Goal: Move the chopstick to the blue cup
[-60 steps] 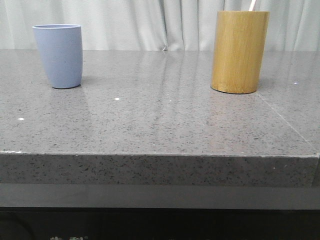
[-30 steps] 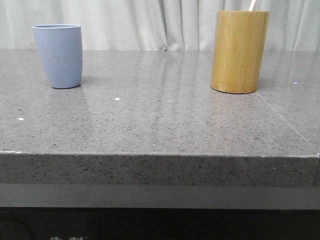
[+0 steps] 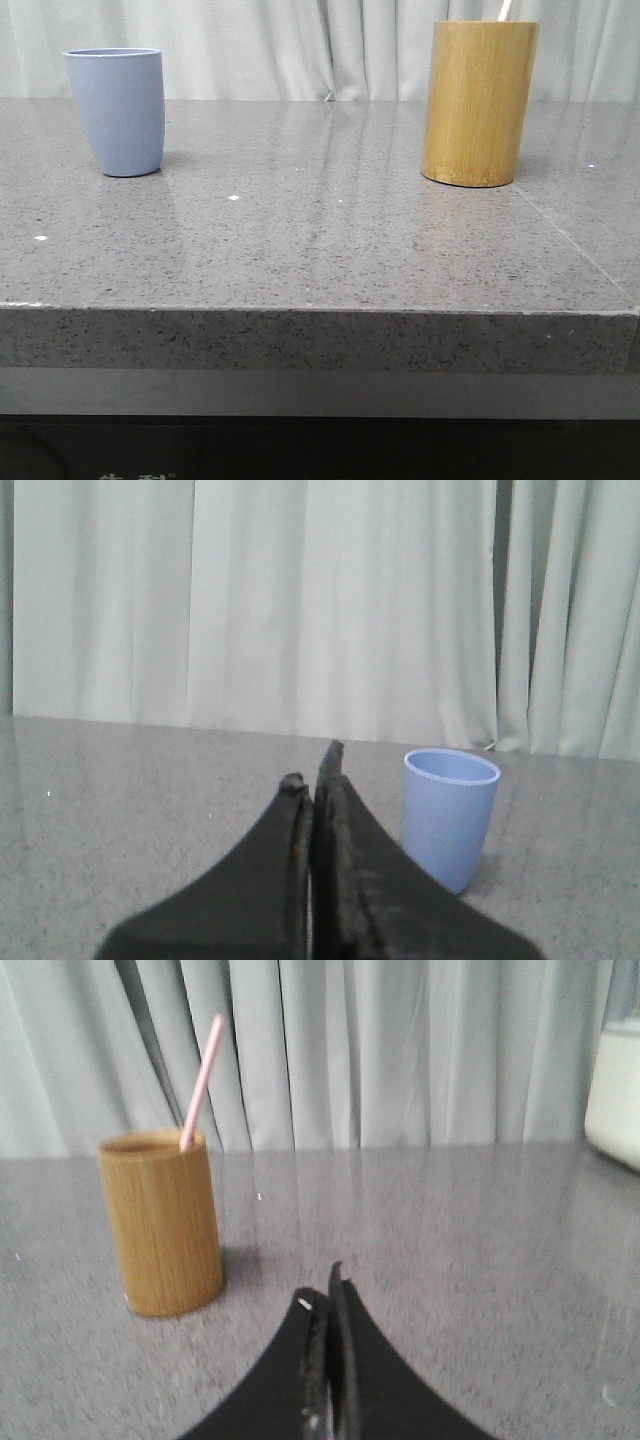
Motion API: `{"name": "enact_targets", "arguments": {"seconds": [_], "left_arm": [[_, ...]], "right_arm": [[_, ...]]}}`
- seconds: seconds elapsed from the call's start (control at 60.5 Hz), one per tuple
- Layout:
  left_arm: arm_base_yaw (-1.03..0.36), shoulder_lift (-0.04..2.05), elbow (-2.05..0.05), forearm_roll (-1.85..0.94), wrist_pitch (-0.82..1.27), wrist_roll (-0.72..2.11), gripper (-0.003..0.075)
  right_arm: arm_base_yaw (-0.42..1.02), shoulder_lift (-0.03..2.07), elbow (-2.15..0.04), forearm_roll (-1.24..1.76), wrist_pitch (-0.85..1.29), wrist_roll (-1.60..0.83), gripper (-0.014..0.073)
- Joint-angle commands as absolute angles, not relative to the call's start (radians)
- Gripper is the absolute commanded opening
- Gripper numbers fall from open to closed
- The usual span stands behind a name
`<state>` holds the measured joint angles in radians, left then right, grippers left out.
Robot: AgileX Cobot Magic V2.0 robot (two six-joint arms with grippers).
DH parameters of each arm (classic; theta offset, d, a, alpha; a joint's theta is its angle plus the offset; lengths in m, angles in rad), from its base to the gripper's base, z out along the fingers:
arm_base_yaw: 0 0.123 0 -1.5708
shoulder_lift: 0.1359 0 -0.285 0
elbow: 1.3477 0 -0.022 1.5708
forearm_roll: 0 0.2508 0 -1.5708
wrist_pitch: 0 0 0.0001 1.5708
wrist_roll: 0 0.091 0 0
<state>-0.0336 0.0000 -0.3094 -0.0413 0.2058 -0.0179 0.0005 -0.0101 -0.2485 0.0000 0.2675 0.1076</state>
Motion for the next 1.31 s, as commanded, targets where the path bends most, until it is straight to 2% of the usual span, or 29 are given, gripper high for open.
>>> {"name": "enact_targets", "arguments": {"seconds": [0.0, 0.182, 0.347, 0.81, 1.091, 1.174, 1.207, 1.257, 1.29], "left_arm": [[-0.035, 0.052, -0.448, -0.044, 0.245, -0.016, -0.0019], [-0.035, 0.208, -0.696, -0.026, 0.416, -0.016, -0.0019], [-0.035, 0.354, -0.814, -0.026, 0.515, -0.016, -0.0019], [-0.035, 0.606, -0.815, -0.026, 0.536, -0.016, -0.0019], [-0.035, 0.687, -0.815, -0.02, 0.538, -0.016, -0.0018], [-0.035, 0.7, -0.815, -0.019, 0.538, -0.016, -0.0013], [-0.035, 0.702, -0.815, -0.019, 0.538, -0.016, 0.0005], [-0.035, 0.704, -0.815, -0.019, 0.538, -0.016, 0.0065], [-0.035, 0.704, -0.815, -0.019, 0.538, -0.016, 0.0121]], "right_arm": [[0.002, 0.009, -0.373, -0.009, 0.279, 0.102, -0.0069], [0.002, 0.143, -0.594, -0.009, 0.427, 0.102, -0.0069], [0.002, 0.28, -0.718, -0.009, 0.525, 0.102, -0.0069], [0.002, 0.582, -0.754, -0.009, 0.586, 0.102, -0.0069], [0.002, 0.65, -0.754, -0.022, 0.587, 0.1, -0.0062], [0.002, 0.65, -0.754, -0.03, 0.586, 0.1, 0.0001], [0.002, 0.65, -0.754, -0.031, 0.586, 0.1, 0.0052], [0.002, 0.65, -0.754, -0.031, 0.586, 0.099, 0.0131], [0.002, 0.65, -0.754, -0.031, 0.586, 0.094, 0.0225]]}}
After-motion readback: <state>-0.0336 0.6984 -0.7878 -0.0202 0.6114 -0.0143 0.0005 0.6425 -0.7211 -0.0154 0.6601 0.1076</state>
